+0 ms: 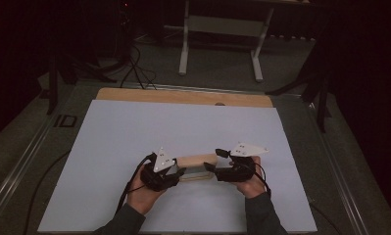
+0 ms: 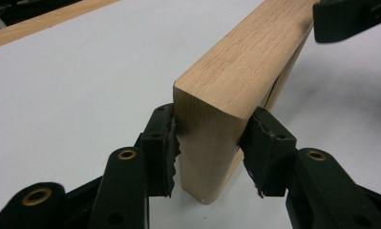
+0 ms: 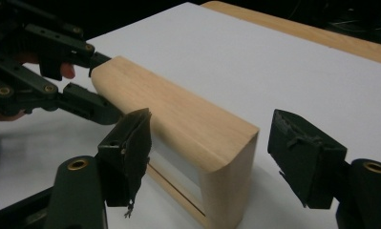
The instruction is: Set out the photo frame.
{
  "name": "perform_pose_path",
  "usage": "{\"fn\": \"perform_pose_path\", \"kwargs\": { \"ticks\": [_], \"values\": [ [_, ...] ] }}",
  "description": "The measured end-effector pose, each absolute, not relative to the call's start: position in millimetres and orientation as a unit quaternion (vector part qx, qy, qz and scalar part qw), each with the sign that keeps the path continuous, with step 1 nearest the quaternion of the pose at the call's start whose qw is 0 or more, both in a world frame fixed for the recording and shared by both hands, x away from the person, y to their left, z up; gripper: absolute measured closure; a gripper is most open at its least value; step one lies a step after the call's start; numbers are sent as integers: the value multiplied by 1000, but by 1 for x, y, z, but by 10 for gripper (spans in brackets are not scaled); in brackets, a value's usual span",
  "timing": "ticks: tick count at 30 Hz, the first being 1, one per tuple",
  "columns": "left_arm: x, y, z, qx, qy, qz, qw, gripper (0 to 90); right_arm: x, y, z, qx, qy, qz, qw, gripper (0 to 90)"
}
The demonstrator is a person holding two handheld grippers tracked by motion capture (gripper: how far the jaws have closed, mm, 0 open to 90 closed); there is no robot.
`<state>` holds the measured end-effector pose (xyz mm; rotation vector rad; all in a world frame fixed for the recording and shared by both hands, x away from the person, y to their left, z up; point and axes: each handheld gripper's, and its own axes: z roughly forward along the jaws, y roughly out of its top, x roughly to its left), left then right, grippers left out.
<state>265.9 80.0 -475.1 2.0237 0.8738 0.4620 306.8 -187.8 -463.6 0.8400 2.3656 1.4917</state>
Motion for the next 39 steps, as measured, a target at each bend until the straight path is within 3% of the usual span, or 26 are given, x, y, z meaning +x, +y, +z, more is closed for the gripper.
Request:
{"fn": "perform_pose_path", "kwargs": {
  "ticks": [22,39],
  "values": [
    [266,81,-475,812,350,185,428,576,309,-185,-473,268,823,491,100,338],
    [267,81,-474,812,350,185,428,578,311,-189,-479,270,829,478,107,440]
  ]
}}
